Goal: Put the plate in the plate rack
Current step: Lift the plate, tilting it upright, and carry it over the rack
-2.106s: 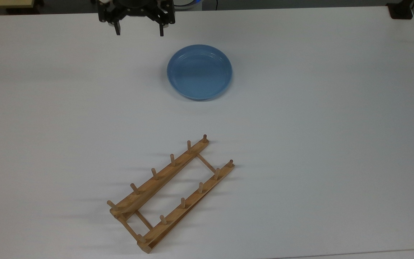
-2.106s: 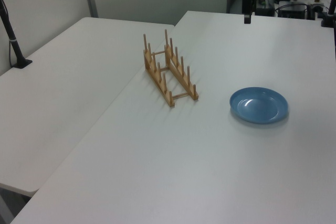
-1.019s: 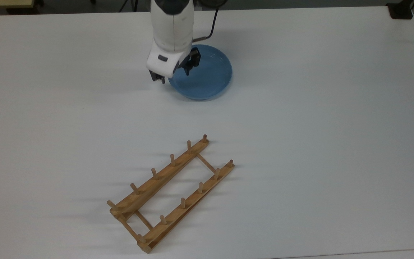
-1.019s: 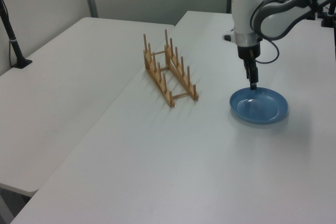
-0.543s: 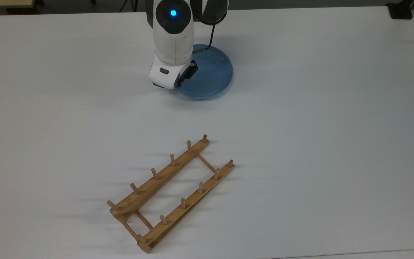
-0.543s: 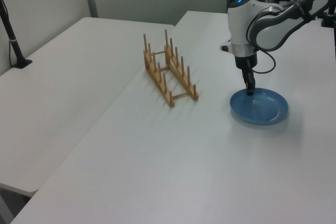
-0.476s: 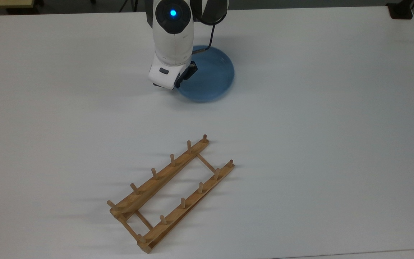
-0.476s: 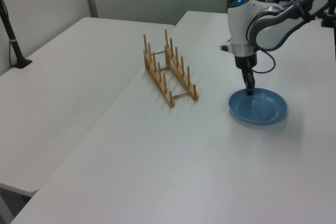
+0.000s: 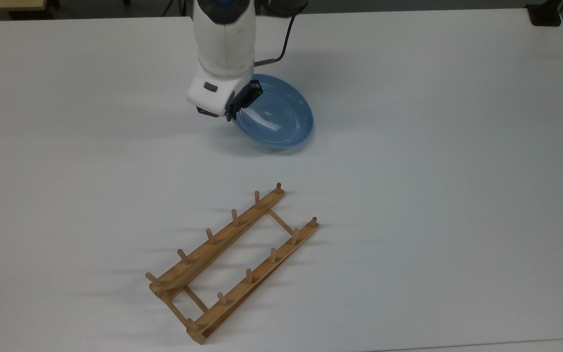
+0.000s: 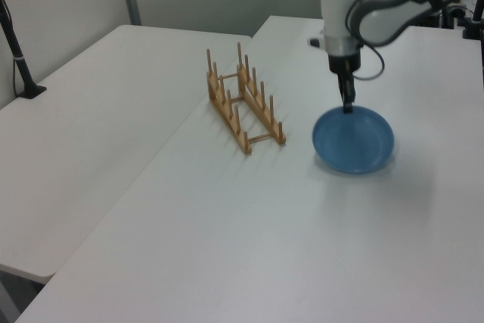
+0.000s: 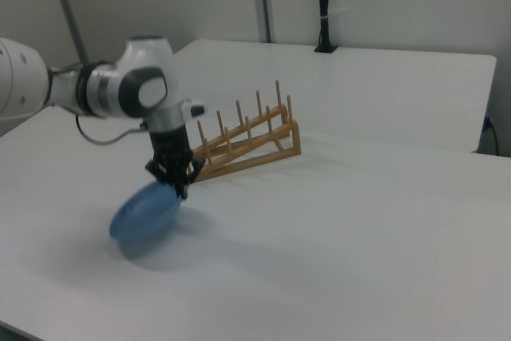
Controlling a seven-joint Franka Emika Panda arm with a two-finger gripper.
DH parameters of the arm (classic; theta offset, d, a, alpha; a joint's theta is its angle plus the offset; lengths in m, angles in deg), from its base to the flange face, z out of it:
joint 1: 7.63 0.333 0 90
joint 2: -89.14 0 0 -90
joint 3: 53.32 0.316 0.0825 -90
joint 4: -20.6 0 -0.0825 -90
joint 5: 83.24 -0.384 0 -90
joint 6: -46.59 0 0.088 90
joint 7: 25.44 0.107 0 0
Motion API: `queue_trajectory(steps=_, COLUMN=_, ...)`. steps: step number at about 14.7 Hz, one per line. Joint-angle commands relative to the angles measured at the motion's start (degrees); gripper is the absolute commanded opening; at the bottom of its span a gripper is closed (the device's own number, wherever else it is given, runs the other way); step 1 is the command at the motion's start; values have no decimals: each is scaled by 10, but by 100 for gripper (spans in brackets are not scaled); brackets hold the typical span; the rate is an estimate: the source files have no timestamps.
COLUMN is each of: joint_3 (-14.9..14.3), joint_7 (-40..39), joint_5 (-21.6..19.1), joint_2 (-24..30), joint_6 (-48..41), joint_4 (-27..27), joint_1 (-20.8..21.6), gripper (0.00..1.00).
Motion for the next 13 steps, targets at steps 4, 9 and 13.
queue_trajectory(steps=4, joint_3=-6, joint_7=69, joint_5=-34, joint_2=6, joint_6=-67, joint_4=-147, joint_1=6, gripper=0)
queue_trajectory(steps=9, joint_3=-7, joint_7=202, joint_5=-13, joint_2=4, joint_6=5, joint_4=-186, joint_1=9, gripper=0)
queue_trajectory(steps=13, joint_3=-2, joint_7=368, joint_5=95, joint_2=-3, joint_6=105, joint_4=-186, joint_1=10, gripper=0)
